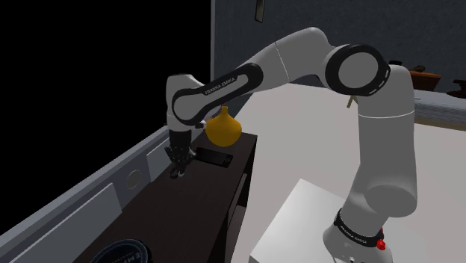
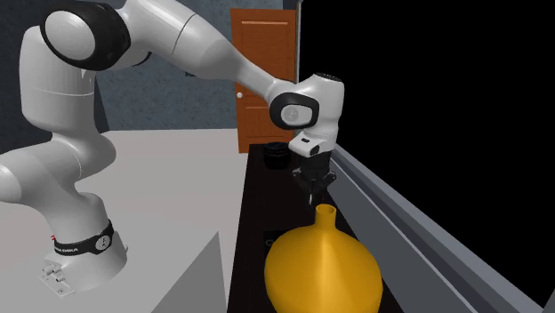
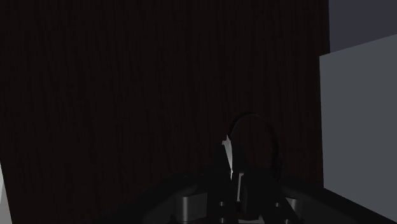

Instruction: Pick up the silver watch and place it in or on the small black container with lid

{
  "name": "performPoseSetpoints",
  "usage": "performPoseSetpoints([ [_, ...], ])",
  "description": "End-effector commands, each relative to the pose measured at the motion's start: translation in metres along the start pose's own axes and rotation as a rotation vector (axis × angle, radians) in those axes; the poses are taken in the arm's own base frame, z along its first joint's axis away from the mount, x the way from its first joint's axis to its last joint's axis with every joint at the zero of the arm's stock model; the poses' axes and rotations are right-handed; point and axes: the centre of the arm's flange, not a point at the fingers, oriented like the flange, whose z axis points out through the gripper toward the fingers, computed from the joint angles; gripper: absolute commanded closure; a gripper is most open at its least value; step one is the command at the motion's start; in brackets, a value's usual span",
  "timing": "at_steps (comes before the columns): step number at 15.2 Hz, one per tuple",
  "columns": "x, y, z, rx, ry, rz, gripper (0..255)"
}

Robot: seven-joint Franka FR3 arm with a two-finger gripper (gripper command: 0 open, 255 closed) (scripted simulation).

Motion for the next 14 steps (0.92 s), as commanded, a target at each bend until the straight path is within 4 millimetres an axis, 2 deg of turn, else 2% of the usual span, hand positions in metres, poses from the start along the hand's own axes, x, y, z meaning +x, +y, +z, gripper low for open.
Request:
performPoseSetpoints([
  [1, -0.006, -0.005, -0.019, 0.045, -0.007, -0.007, 255],
  [14, -0.017, -0.001, -0.086, 0.045, -0.007, -0.007, 255],
])
